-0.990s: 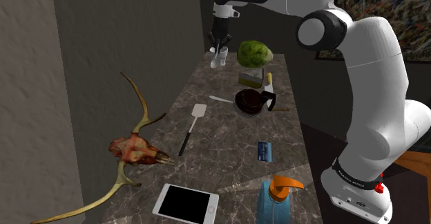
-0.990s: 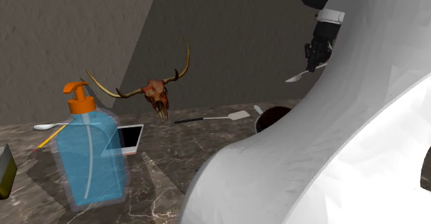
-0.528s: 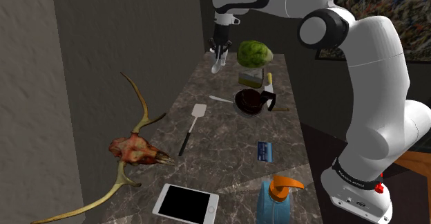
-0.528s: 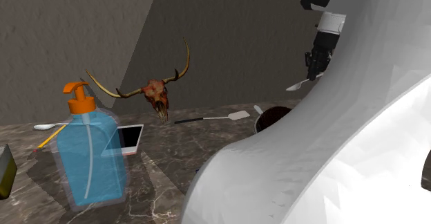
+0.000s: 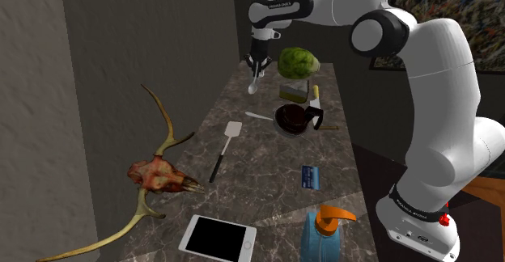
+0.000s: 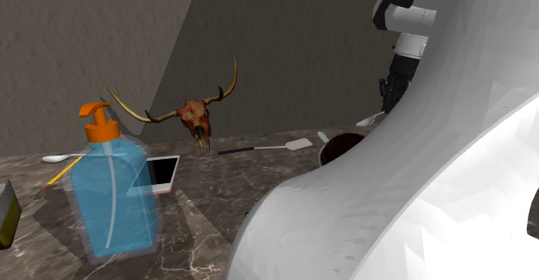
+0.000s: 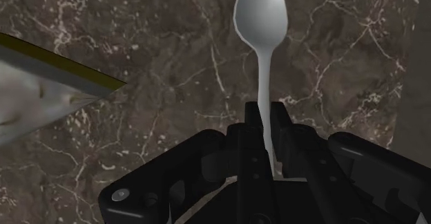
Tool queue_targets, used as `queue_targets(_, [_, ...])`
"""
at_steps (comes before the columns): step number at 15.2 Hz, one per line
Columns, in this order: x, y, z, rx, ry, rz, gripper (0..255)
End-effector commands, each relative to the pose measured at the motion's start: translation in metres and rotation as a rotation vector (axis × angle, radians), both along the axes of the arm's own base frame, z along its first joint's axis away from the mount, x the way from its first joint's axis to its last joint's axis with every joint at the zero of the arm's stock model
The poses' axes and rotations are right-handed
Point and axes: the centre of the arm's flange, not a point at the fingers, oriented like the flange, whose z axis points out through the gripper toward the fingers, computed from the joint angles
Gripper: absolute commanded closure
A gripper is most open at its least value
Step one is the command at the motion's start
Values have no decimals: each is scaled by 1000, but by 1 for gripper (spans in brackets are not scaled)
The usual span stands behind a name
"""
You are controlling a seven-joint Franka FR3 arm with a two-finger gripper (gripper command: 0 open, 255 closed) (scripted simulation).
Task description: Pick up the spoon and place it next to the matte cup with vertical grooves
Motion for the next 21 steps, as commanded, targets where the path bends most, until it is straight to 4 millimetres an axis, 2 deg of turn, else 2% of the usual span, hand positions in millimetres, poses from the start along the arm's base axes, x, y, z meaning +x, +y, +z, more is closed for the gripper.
queue_targets(1, [-1,0,-11,0,0,0,255])
queue_targets(16, [-1,0,-90,0,0,0,255])
queue_targets(21, [-1,0,-90,0,0,0,255])
